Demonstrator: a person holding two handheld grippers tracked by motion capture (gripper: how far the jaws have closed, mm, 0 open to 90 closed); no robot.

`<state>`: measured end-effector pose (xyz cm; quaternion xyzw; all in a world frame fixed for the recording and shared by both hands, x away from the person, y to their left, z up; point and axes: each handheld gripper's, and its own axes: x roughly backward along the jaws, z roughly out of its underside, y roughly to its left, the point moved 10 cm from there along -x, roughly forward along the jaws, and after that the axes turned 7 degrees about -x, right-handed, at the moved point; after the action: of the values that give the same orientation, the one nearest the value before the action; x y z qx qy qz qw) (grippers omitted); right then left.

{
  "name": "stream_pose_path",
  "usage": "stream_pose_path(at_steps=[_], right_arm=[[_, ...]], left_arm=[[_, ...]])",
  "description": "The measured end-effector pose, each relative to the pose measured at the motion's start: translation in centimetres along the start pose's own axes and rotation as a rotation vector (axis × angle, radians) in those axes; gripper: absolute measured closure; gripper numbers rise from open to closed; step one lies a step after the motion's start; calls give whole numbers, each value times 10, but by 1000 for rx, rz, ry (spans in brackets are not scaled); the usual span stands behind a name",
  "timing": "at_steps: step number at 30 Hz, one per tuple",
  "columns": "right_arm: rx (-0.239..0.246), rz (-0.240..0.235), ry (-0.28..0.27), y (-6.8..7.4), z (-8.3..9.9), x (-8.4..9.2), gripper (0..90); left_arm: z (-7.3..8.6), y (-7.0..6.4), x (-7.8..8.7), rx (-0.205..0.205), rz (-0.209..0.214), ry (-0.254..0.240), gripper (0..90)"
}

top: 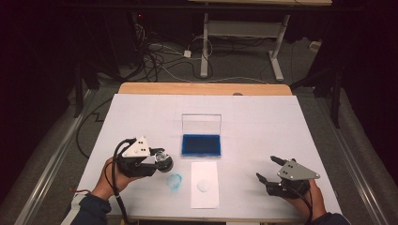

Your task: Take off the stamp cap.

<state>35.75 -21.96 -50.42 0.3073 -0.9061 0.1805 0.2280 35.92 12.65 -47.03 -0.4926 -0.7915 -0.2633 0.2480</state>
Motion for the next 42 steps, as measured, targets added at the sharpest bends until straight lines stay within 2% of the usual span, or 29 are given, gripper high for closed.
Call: stream_pose_path(at_steps=[3, 7, 13, 21, 25, 31, 42], right_arm=[[6, -21, 12, 3, -3, -3, 250], [25, -82, 29, 13, -10, -7, 251], [44, -145, 15, 27, -26, -12, 233], [84, -228, -6, 56, -51, -29, 203], [120, -274, -13, 77, -64, -41, 198], [141, -307, -13, 89, -68, -47, 170], [174, -334, 8, 103, -72, -56, 181]], left_arm=[[-4, -4, -2, -18, 9, 13, 542], [-8, -8, -7, -33, 23, 25, 542], [-22, -13, -13, -46, 35, 7, 542], [-42, -24, -27, -82, 71, -6, 542], [-50, -30, -33, -99, 91, -13, 542], [-56, -33, -38, -108, 106, -18, 542], [-69, -40, -47, -138, 122, -26, 542]])
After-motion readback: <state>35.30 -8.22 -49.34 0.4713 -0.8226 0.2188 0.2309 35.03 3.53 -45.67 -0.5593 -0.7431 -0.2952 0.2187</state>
